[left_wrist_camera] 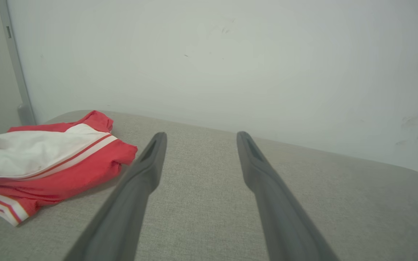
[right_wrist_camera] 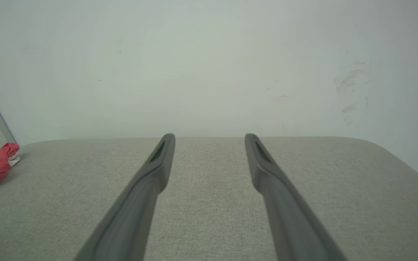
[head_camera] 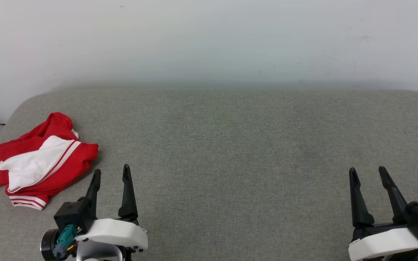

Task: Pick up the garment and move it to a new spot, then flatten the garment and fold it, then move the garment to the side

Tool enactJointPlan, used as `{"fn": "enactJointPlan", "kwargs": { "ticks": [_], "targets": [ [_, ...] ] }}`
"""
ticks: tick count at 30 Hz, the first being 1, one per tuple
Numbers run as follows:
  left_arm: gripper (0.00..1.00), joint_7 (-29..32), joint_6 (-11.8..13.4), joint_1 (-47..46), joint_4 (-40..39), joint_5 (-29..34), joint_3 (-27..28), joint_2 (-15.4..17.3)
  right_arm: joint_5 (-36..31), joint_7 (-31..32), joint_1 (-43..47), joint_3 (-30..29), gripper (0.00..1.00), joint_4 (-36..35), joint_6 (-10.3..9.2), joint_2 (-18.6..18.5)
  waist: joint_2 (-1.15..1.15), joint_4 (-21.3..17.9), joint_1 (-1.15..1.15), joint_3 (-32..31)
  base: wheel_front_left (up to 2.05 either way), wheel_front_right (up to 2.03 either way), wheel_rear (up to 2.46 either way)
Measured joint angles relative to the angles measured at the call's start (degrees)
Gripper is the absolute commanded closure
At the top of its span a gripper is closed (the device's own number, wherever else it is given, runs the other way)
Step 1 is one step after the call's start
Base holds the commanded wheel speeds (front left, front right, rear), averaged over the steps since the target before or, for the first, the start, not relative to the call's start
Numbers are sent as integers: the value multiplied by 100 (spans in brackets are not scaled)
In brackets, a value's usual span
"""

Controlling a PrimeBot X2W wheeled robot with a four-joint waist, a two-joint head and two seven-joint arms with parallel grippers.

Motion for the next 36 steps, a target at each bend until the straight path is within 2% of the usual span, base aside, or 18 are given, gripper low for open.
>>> {"fn": "enactJointPlan", "kwargs": {
  "ticks": [18, 30, 36],
  "targets": [
    [0, -213, 59, 75, -20, 771, -130, 3, -698, -204, 102, 4, 0, -116, 0, 0, 0, 43, 0, 29, 0, 0, 0],
    [0, -344, 76, 86, -29, 1232, -152, -3, -920, -330, 115, 3, 0, -158, 1, 0, 0, 60, -1, 38, 0, 0, 0],
    [0, -360, 68, 104, -30, 1268, -113, -7, -898, -365, 127, 9, 0, -160, 1, -1, 0, 54, -1, 29, 0, 0, 0]
  ]
}}
